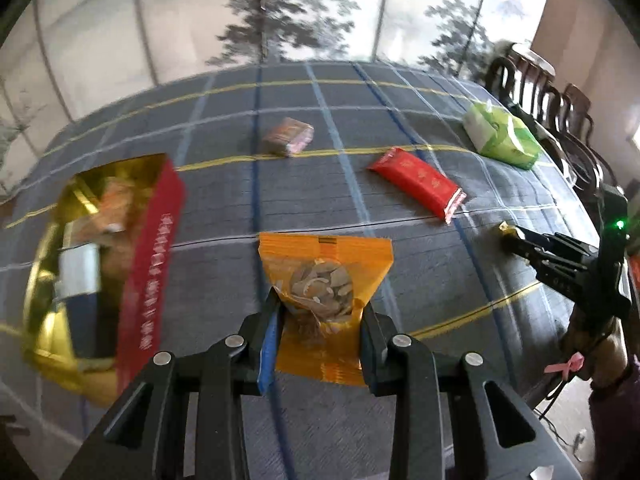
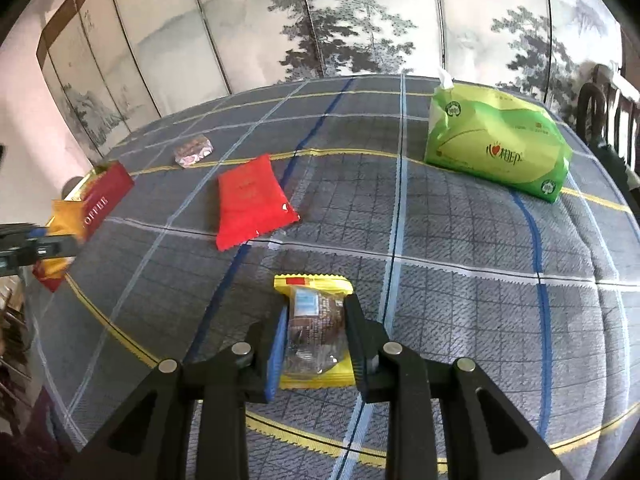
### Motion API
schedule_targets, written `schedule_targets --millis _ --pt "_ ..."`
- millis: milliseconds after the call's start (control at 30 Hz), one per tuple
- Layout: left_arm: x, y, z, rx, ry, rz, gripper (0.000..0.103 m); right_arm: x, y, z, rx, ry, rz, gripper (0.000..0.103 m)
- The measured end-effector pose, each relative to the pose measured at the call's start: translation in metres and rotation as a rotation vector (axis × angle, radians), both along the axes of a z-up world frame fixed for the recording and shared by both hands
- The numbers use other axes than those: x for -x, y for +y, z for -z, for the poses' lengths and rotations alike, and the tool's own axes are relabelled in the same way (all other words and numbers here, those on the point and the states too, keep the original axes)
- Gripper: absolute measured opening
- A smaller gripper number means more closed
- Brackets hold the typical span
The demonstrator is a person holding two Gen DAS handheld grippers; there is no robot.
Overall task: Organize snacks
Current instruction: 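Grasp the orange-wrapped candy with the left gripper while the right holds the yellow candy, then carry the orange candy over the gold tin and open the left gripper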
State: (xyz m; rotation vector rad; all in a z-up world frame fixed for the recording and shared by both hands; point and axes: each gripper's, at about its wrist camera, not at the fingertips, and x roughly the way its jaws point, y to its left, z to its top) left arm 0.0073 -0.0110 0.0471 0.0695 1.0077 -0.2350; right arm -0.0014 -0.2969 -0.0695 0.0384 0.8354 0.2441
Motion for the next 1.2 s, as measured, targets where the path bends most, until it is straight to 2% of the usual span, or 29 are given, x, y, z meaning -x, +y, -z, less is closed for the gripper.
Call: schedule_targets --millis 367,1200 --pt "0.039 0.035 -0.022 -0.077 -0.108 -0.088 0.030 0.000 0.003 0.000 0.024 -0.002 0.015 0.027" --pt "0.047 0.106 -0.009 -0.104 -0.100 -0.230 0.031 0.001 0.007 0.001 0.072 -0.007 0.044 0.026"
